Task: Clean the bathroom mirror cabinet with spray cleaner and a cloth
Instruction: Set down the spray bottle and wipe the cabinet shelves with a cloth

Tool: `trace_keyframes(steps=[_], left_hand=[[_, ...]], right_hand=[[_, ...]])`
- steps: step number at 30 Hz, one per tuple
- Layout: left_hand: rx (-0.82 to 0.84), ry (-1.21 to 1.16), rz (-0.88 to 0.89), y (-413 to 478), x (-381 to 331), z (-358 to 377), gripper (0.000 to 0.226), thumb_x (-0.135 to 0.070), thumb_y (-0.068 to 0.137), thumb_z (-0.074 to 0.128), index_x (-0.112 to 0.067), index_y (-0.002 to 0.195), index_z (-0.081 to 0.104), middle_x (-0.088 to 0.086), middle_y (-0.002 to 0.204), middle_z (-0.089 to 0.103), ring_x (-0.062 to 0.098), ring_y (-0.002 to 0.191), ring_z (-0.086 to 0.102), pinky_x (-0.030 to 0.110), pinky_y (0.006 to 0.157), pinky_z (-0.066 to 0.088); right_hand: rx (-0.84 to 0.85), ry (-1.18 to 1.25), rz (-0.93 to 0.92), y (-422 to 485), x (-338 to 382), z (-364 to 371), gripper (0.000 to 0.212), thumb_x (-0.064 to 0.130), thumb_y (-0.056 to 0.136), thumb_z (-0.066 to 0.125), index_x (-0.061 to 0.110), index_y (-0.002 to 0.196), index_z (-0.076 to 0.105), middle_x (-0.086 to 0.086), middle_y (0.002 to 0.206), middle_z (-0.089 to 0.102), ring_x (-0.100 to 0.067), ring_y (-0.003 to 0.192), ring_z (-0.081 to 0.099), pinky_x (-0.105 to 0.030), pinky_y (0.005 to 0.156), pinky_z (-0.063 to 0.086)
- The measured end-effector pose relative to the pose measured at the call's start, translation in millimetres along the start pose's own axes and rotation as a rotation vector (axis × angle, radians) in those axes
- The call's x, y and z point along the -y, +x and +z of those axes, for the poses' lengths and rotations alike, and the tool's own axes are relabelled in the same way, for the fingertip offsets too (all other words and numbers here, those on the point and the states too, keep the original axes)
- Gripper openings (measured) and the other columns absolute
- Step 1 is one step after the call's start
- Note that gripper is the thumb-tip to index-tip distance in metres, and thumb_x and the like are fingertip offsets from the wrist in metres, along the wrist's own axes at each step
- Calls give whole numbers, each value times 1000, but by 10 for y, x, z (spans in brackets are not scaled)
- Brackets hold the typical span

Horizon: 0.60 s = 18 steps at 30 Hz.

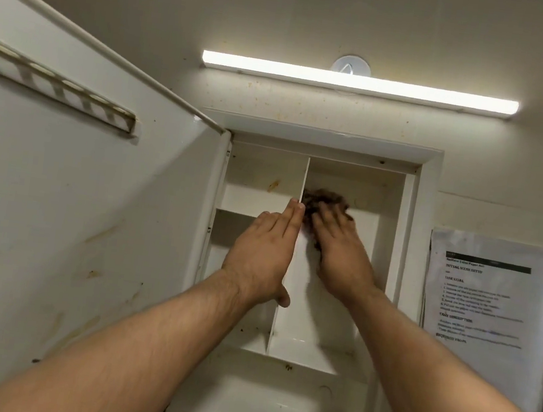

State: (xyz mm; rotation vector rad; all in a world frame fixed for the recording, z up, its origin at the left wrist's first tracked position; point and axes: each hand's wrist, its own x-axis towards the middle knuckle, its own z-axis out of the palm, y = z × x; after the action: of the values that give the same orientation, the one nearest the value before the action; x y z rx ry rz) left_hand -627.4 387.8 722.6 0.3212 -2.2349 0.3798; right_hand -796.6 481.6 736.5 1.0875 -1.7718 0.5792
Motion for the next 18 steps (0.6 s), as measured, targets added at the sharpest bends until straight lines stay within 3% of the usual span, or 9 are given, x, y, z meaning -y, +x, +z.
trace_keyframes(steps=[2, 3, 6, 8, 11, 12, 15, 17, 18], left_hand=[[12, 1, 2, -11, -13, 3, 158, -59, 62, 91, -6, 158, -23, 11, 170, -19, 27, 159, 3, 36, 127, -2], [14, 4, -2, -13, -19, -1, 159, -59, 61, 91, -6, 158, -23, 11, 171, -18, 27, 159, 3, 37, 129, -1], [19, 0, -4, -21, -26, -19, 159, -59, 59, 91, -7, 159, -20, 9, 172, -15, 26, 159, 5, 37, 130, 3], [13, 6, -2, -28, -19, -25, 159, -61, 59, 91, -6, 159, -20, 10, 172, -14, 26, 158, 6, 38, 130, 5], [28, 16, 2, -25, -27, -37, 161, -63, 59, 91, -5, 159, -21, 12, 171, -14, 28, 158, 7, 38, 129, 4], [25, 16, -1, -19, -33, -35, 161, -63, 58, 91, -5, 159, -21, 12, 171, -14, 28, 158, 6, 38, 129, 3], [34, 2, -13, -16, -42, -39, 162, -60, 56, 93, -6, 159, -20, 11, 172, -13, 27, 159, 6, 38, 129, 2], [26, 5, -16, -30, -31, -30, 162, -61, 56, 92, -7, 159, -21, 10, 172, -13, 26, 158, 6, 37, 129, 1], [22, 15, -18, -33, -31, -31, 162, -62, 57, 92, -7, 159, -21, 10, 172, -14, 27, 158, 6, 37, 129, 0]], right_hand=[[-97, 65, 387, 21, 148, 3, 79, 1, 97, 51, 12, 165, 11, -9, 173, 4, -30, 159, -5, -43, 130, 7], [-90, 99, 443, 30, 267, 22, 81, 0, 95, 52, 8, 164, 9, -12, 172, 3, -33, 159, -6, -44, 130, 6], [101, 93, -14, -152, 363, 145, 77, 9, 100, 47, 8, 165, 5, -9, 173, -3, -28, 159, -10, -42, 130, 4], [146, 57, -104, -220, 188, 43, 73, 12, 100, 38, 16, 166, 5, -2, 173, -4, -22, 159, -9, -41, 130, 5], [-43, 121, 461, -157, 229, 5, 80, 0, 97, 46, 11, 165, 5, -7, 173, -3, -28, 159, -8, -43, 130, 5], [-48, 158, 532, -137, 396, 25, 86, -2, 95, 53, 8, 164, 3, -11, 173, -5, -31, 158, -11, -44, 130, 4], [143, 159, 123, -263, 596, 156, 98, 11, 96, 64, 8, 164, -7, -9, 171, -16, -28, 157, -19, -43, 130, 4], [207, 96, -91, -342, 368, -2, 81, 10, 103, 51, 15, 165, -1, -1, 172, -13, -21, 158, -15, -38, 130, 7], [179, 106, -70, -342, 234, -65, 71, 9, 105, 44, 17, 166, 8, 1, 173, -4, -19, 159, -8, -36, 130, 10]])
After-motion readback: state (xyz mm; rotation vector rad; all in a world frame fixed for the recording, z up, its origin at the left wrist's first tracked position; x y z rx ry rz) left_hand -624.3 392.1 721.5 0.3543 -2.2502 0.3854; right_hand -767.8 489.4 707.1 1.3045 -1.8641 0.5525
